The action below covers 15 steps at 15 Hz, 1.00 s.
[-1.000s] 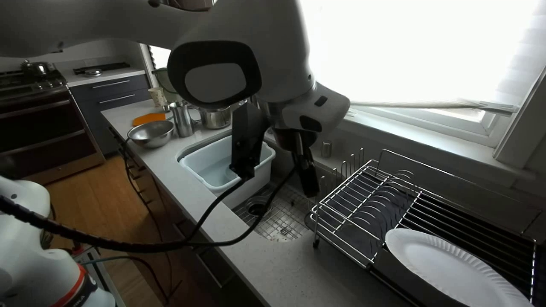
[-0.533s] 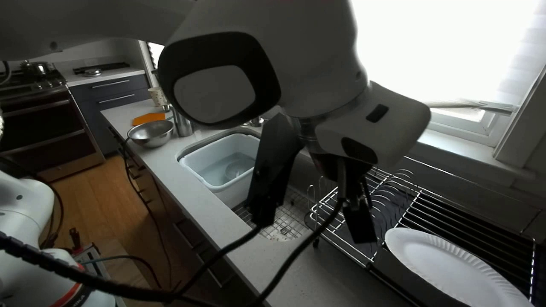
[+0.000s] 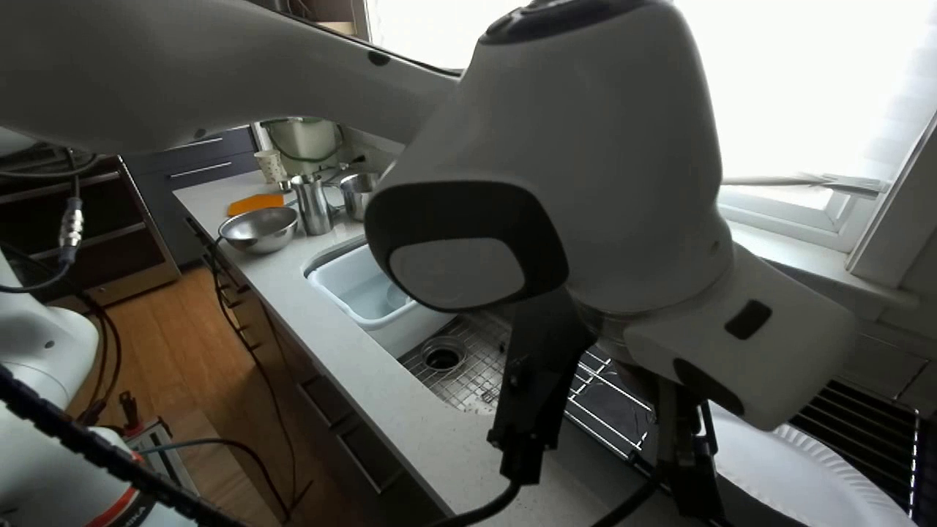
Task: Move the white plate forward on the dish rack
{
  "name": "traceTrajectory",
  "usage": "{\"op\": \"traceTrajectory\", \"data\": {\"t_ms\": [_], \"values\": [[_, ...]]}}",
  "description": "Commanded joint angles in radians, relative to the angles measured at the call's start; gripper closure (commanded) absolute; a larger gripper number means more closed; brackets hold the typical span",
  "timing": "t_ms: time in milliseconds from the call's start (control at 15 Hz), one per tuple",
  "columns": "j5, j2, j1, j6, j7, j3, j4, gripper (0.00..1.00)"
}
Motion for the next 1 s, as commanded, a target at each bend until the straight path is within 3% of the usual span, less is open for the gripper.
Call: {"op": "traceTrajectory", "data": {"t_ms": [0, 267, 333, 400, 933], "values": [[0.049, 0.078, -0.037, 0.016, 0.006, 0.022, 0.049, 0.0], [0.083, 0.115, -0.063, 0.019, 0.002, 0.039, 0.072, 0.0], [0.095, 0.12, -0.068, 0.022, -0.001, 0.045, 0.076, 0.08], [0.109, 0.124, -0.075, 0.023, -0.007, 0.051, 0.08, 0.28], [0.15, 0.149, -0.115, 0.019, -0.001, 0.086, 0.093, 0.89]]}}
